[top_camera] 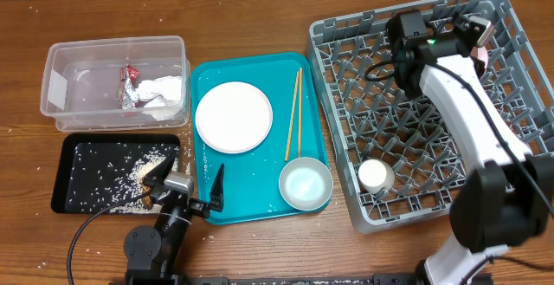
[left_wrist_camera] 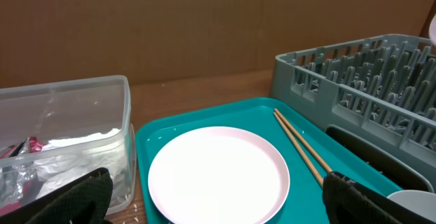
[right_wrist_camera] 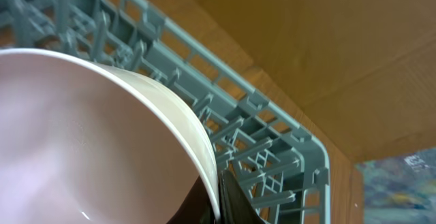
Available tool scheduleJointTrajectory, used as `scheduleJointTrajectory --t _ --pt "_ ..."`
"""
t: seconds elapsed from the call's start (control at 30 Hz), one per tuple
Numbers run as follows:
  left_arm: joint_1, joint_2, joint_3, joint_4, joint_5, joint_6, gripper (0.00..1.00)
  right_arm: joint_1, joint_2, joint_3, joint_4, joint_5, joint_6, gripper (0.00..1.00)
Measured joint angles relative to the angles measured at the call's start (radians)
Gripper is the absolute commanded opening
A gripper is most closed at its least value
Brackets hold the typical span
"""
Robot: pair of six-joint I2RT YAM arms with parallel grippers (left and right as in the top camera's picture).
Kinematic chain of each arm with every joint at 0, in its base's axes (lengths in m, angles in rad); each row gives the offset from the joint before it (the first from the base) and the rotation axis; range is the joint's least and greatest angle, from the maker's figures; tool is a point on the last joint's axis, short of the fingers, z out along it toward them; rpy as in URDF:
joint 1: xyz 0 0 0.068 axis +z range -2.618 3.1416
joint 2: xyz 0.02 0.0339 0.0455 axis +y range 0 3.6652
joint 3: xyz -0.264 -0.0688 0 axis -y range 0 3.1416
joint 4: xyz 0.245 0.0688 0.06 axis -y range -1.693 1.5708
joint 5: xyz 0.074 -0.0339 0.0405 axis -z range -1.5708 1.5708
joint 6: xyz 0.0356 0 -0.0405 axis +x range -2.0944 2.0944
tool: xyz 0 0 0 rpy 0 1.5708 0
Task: Sort waste into correct bins and load items into the dishwasher
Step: 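Carry the pink bowl into the dish rack and release it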
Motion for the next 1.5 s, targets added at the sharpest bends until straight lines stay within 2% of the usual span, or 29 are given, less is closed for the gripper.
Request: scheduleJointTrajectory --t 0.13,0.33,0.57,0.8,1.0,1.17,1.33,1.5 --pt "0.0 0.0 0.0 0.0 0.0 0.0 1.0 -0.001 0.11 -0.003 -0.011 -0.004 -0.005 0.04" --pt "0.0 0.0 0.0 0.0 0.0 0.0 1.0 0.095 0.113 0.0 -0.061 0.054 0.009 0.04" --pt "0.0 0.0 0.0 0.0 0.0 0.0 1.0 0.214 0.114 0.003 -0.08 0.036 0.011 0.04" --pt "0.0 0.0 0.0 0.0 0.0 0.0 1.0 0.203 0.114 0.003 -0.185 0.111 0.008 0.04" --pt "0.0 0.0 0.0 0.0 0.0 0.0 1.0 0.121 0.114 0.002 -0.161 0.058 0.006 0.04" --pt "0.0 0.0 0.0 0.0 0.0 0.0 1.0 0.125 0.114 0.002 -0.161 0.047 0.007 0.04" --pt "0.0 0.0 0.0 0.0 0.0 0.0 1.0 0.147 0.115 0.001 -0.176 0.136 0.001 0.04" --pt "0.0 0.0 0.0 0.0 0.0 0.0 1.0 0.079 0.121 -0.001 -0.175 0.15 -0.006 0.04"
